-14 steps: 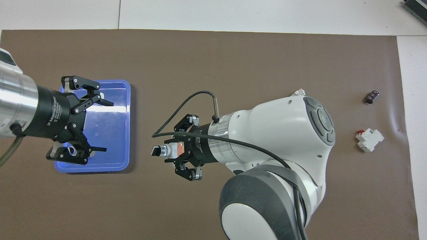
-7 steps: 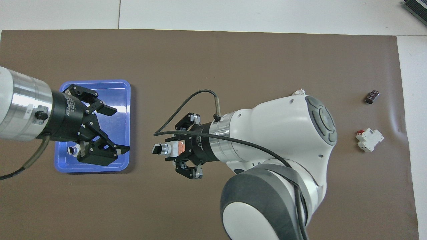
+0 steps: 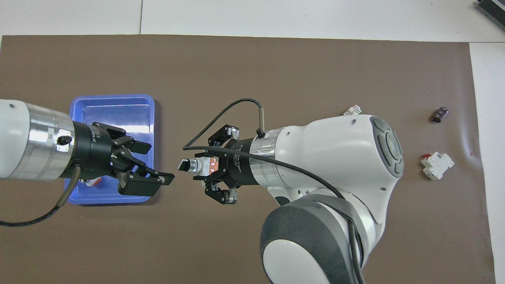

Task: Turn and place switch with both arms
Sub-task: 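Rotate the left gripper and move it toward the held switch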

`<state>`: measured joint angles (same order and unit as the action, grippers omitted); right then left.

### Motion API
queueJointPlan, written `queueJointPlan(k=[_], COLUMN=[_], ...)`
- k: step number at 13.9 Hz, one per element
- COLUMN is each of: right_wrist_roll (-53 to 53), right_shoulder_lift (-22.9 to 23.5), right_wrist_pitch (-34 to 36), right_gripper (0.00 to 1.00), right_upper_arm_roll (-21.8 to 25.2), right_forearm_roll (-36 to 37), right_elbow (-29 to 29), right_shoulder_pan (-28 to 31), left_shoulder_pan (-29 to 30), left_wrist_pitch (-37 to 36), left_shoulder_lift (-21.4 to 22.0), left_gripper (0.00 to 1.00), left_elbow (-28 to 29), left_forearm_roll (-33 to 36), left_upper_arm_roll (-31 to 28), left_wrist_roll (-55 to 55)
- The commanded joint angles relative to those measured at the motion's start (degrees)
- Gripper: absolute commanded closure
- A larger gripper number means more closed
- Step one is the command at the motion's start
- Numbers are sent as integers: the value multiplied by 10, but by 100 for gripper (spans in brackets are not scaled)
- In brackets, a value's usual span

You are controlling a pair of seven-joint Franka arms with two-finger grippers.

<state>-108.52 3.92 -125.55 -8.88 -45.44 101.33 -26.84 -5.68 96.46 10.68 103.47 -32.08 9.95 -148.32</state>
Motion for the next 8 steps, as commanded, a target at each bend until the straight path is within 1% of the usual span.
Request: queueJointPlan(k=[1,2,3,4,8], right_wrist_roll=[-10,-10,-9,-9,-9], right_shoulder_lift=[-3,-3,-3,-3,-3], right_wrist_pitch=[-11,-10,-10,-10,-10], right_gripper=[100,100,100,100,100], right_upper_arm_roll=[-5,-5,-6,-6,-6], right_forearm_roll=[-4,-4,-4,-4,-4], right_elbow=[3,3,4,3,3], right_shoulder_pan=[2,2,2,2,2], left_shoulder_pan=[-10,-8,-6,-3,-10], left_wrist_pitch=[44,42,44,44,44], left_shoulder_lift=[38,37,36,35,35], left_gripper=[17,19,29,33,34], left_elbow=[56,53,51,48,47], left_forearm_roll=[-31,-38,-40,-49,-51], left_upper_arm_roll=[-4,-4,-4,-5,-4], left_wrist_roll=[-24,-24,-25,-25,-23])
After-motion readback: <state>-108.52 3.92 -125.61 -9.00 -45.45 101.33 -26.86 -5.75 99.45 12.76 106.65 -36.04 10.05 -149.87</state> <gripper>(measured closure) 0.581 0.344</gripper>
